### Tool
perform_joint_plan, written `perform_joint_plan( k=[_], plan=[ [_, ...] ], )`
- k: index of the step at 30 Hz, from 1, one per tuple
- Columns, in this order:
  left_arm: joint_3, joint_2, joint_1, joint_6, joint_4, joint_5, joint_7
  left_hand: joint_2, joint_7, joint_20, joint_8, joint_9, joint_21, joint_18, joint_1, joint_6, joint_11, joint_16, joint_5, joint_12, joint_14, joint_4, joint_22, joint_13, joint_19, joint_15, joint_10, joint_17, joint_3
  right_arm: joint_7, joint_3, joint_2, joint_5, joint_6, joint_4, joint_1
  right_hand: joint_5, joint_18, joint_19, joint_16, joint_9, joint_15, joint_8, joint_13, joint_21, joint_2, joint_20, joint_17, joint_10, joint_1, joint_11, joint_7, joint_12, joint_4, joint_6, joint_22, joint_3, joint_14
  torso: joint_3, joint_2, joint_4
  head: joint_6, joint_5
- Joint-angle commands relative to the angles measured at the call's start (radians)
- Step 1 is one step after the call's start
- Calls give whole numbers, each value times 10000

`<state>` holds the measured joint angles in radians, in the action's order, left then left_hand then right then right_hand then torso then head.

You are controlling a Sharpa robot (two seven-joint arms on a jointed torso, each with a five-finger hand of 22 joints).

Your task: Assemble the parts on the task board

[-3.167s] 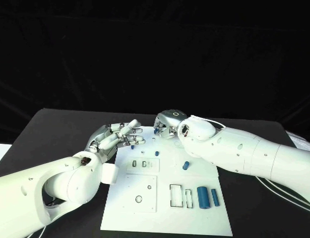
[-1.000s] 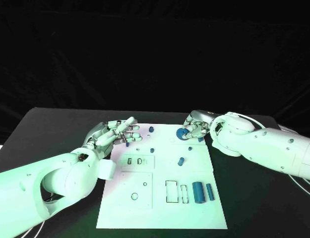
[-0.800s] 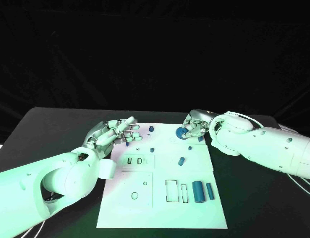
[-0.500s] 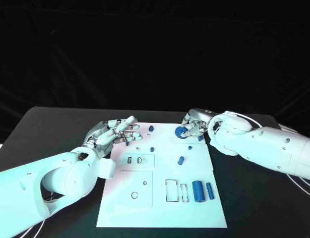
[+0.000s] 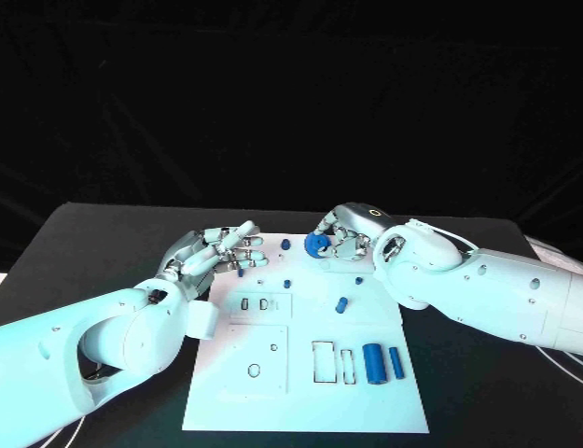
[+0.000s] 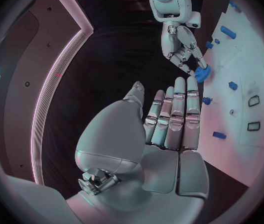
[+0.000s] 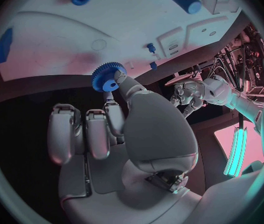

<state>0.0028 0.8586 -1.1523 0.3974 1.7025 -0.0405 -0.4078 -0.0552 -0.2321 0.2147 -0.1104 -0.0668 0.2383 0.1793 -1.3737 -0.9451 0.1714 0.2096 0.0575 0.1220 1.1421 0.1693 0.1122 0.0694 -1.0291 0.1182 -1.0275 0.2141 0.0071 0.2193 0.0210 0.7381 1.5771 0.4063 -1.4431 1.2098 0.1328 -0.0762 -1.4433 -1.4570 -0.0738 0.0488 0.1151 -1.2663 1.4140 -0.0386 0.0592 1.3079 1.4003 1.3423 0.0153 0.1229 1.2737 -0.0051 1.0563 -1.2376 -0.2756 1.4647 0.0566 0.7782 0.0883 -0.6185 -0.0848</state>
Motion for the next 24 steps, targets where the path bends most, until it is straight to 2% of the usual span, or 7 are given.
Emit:
perform_joint_plan(
  k=[1,3,4,9,14,24],
  plan=[
    [6,-7,-5,-198,8,-10,-57,-19,-32,64,29,10,-49,8,-72,18,28,-29,51,-50,-81,-48,-12,-8,40,-23,4,12,16,227,-5,-266,445,169,-76,9,290,91,-3,-12,-320,51,185,1,61,65,-64,217,-11,-223,40,-172,-76,117,383,0,-118,657,9,2,17,0,38],
    [6,-14,-5,-201,7,-10,-61,-19,-32,64,29,10,-49,8,-72,18,28,-29,51,-50,-81,-48,-12,-8,40,-23,4,12,16,355,-7,-532,529,105,1,7,757,88,4,-12,-325,46,137,-23,53,-44,-57,215,-8,-414,43,-170,-83,201,384,14,-131,655,19,-4,12,-8,44],
    [7,-22,-5,-201,9,-10,-66,-19,-32,64,29,10,-49,8,-72,18,28,-29,51,-50,-81,-48,-12,-8,40,-23,4,12,16,406,-8,-653,560,78,49,0,815,87,6,-8,-329,47,128,-29,51,-62,-57,206,-7,-439,43,-170,-86,210,390,18,-146,653,20,-5,8,-7,53],
    [8,-116,-4,-155,-2,-10,-109,-20,-34,65,30,10,-53,9,-68,21,30,-33,49,-51,-83,-50,-14,-9,39,-22,7,15,15,557,-25,-1220,656,-145,347,-65,854,85,9,-5,-331,47,111,-26,48,-96,-58,199,-12,-473,45,-166,-100,219,387,24,-156,651,18,6,42,-35,110],
    [9,-167,-4,-163,-4,-10,-120,-20,-34,65,30,10,-54,9,-68,21,30,-34,49,-52,-83,-51,-14,-9,39,-22,7,16,15,626,-59,-1612,736,-327,630,-161,820,83,13,8,-329,44,83,1,43,-132,-56,171,-32,-513,52,-158,-142,231,368,33,-163,646,14,6,-6,-49,150],
    [9,-131,-4,-156,-23,-11,-119,-20,-34,65,30,10,-54,9,-68,21,30,-34,49,-52,-83,-51,-14,-9,39,-22,7,16,15,817,-130,-2010,872,-597,1116,-257,711,82,18,22,-324,33,28,74,36,-180,-49,144,-91,-565,68,-136,-244,244,324,43,-182,639,2,5,1,-77,143]
  ],
)
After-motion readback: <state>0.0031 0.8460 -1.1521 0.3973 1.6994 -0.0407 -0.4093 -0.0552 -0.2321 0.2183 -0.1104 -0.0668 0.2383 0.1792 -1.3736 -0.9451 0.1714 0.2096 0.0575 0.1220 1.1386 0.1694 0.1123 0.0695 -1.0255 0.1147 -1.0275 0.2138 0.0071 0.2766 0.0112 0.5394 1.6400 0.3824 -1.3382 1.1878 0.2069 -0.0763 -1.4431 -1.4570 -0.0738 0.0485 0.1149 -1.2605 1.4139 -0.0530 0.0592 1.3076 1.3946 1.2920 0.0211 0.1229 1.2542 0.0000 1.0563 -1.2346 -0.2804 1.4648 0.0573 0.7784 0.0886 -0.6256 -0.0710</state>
